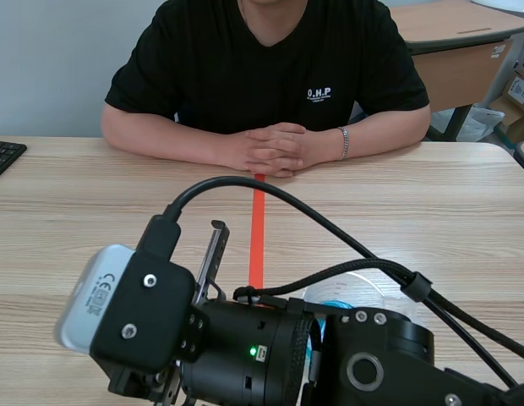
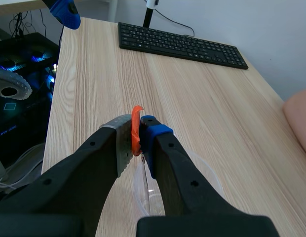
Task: Do the redox reaction experiment.
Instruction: 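Lift the metal plate out of the left beaker, then move the plate over the blue solution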
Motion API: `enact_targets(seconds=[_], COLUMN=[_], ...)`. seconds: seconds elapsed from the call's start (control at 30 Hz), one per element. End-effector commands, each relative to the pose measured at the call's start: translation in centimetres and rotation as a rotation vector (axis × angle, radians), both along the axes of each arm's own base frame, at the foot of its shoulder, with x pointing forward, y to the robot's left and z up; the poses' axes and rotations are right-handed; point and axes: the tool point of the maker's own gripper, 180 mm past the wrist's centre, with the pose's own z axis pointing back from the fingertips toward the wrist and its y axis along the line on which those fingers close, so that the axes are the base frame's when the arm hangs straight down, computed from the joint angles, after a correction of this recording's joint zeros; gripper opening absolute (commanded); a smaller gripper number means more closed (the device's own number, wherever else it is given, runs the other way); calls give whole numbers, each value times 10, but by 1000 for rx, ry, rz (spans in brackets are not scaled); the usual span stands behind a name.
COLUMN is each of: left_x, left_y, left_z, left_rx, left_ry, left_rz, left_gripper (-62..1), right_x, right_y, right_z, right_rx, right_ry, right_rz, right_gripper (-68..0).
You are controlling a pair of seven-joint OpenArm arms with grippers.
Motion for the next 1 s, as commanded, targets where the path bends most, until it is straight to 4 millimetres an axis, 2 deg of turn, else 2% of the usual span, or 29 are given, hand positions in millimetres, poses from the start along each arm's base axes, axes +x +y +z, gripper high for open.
enact_targets(seconds=[0.0, 0.2, 0.47, 0.97], left_x=[3, 3, 3, 3], left_y=[-2, -2, -2, -2], left_z=[6, 6, 6, 6], left_rx=[-9, -9, -9, -10], left_ry=[-24, -24, -24, -23], left_rz=[0, 0, 0, 0], left_gripper=[14, 14, 14, 14], right_x=[7, 21, 24, 16], right_y=[-1, -8, -16, -44], right_z=[16, 32, 60, 128], right_rx=[38, 64, 116, 165], right_ry=[-33, -73, -103, -262], right_rz=[-12, -50, -91, -112], right_gripper=[-658, -658, -658, -658])
